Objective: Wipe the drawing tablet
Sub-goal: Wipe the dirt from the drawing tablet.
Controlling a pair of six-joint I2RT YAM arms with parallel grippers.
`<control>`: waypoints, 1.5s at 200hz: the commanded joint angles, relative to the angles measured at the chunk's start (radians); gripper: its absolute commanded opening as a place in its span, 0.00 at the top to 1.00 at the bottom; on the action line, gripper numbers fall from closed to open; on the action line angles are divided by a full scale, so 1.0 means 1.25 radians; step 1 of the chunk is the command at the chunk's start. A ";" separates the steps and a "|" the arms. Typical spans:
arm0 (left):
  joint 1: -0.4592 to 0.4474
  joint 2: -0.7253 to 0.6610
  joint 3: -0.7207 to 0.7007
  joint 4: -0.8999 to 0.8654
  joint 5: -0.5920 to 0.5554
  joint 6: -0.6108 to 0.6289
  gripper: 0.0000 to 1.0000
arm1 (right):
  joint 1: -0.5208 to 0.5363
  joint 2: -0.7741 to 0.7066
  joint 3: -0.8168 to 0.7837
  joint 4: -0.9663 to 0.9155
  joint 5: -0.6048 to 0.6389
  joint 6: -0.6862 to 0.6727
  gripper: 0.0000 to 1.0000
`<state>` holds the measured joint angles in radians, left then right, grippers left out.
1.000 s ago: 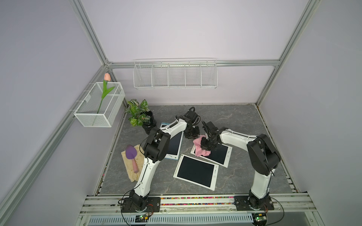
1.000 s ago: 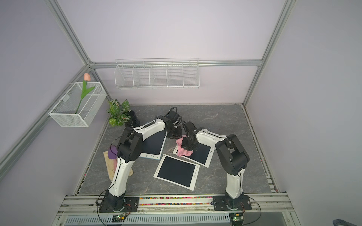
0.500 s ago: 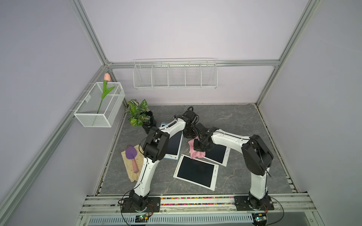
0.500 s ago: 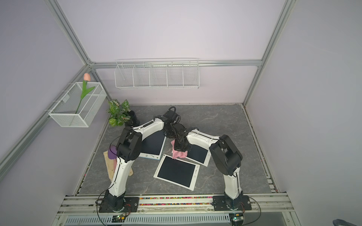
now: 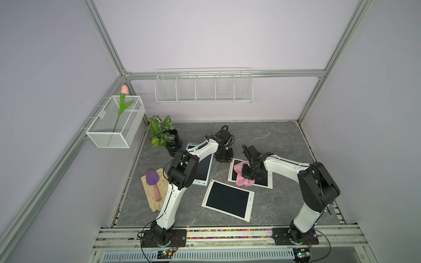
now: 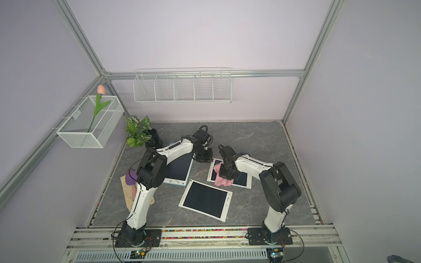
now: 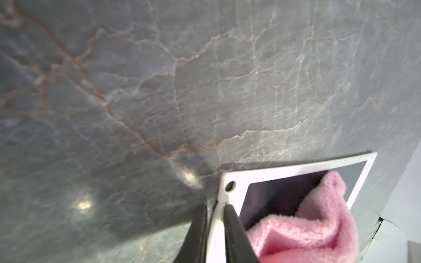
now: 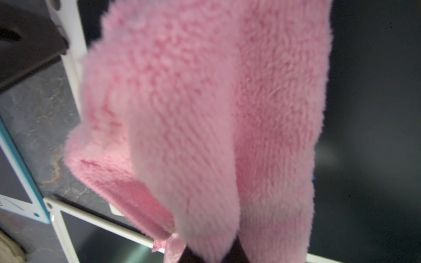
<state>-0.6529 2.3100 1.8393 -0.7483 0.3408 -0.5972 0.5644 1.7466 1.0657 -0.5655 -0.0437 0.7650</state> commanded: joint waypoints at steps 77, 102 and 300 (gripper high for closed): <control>0.002 0.011 0.020 0.002 0.023 -0.018 0.82 | 0.082 0.016 0.121 -0.013 -0.003 0.005 0.93; 0.002 0.012 0.016 0.006 0.025 -0.021 0.82 | 0.111 0.072 0.151 0.044 -0.049 0.064 0.93; -0.016 -0.048 0.011 -0.019 0.033 -0.038 0.77 | 0.011 -0.077 0.050 -0.009 -0.012 0.057 0.93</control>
<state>-0.6552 2.3089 1.8595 -0.7517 0.3634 -0.6209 0.6201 1.7428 1.1316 -0.4812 -0.1154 0.8597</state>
